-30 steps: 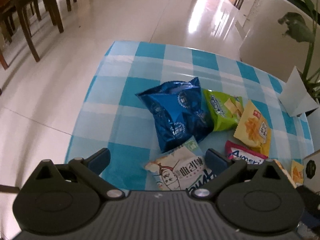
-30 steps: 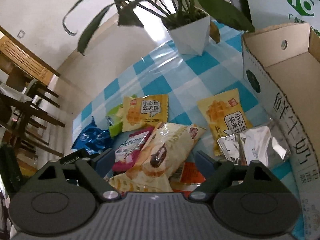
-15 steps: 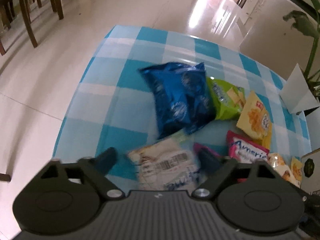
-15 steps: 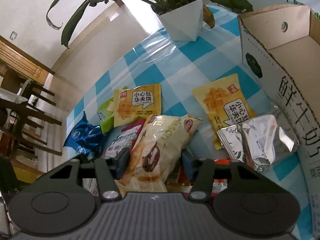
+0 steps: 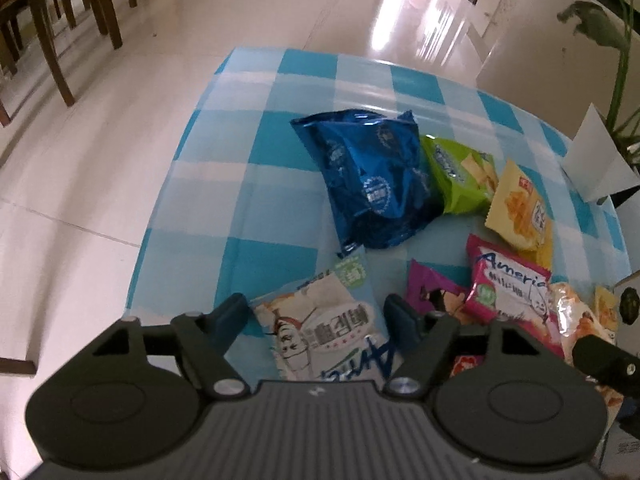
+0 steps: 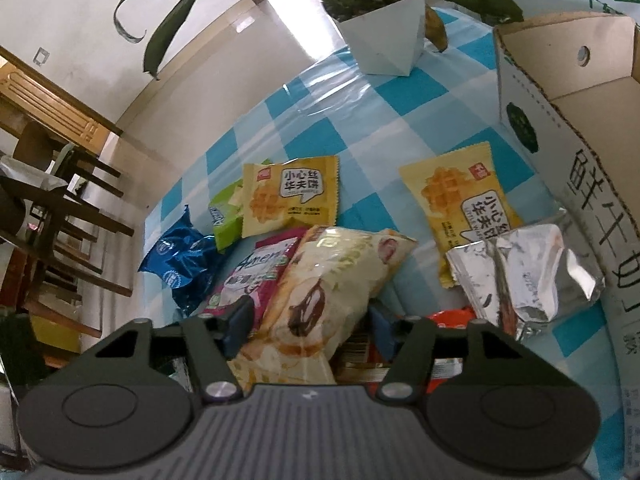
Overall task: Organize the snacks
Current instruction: 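Close the right gripper on the cream bag while the left gripper grasps the light blue bag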
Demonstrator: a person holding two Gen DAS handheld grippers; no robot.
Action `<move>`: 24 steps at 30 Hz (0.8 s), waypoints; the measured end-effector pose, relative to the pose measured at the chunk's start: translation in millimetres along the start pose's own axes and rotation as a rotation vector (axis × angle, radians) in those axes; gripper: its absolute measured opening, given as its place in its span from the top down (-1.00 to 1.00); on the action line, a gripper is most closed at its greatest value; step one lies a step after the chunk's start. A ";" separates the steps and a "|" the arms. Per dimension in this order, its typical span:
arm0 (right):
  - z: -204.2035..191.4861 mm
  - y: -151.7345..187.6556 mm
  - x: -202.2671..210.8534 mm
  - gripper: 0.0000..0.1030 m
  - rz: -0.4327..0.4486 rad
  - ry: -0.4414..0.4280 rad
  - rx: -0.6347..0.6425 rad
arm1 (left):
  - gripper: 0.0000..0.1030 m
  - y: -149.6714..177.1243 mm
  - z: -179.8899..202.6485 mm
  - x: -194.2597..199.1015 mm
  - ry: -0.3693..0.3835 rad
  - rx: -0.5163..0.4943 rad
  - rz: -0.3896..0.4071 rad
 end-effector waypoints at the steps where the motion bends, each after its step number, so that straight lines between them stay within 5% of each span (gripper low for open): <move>1: -0.2 0.2 -0.7 -0.32 -0.001 0.004 0.004 | -0.47 0.2 1.2 -0.3 0.000 -0.005 0.001; 6: 2.3 0.5 -0.4 -0.12 -0.004 0.007 0.005 | -0.12 -0.3 3.6 7.0 0.050 0.014 0.017; 24: -24.7 2.9 26.7 -0.08 0.036 -0.047 0.089 | 0.12 10.0 -3.8 70.8 0.091 0.030 0.112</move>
Point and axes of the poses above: each gripper's, at about its wrist camera, not at the fingertips, and x roughly against the way its jaws point, z to its right, y to its underside, the point moved 8 cm from there along -x, roughly the way its jaws point, and after that the axes turned 2 degrees about x, right-handed, at the moved point
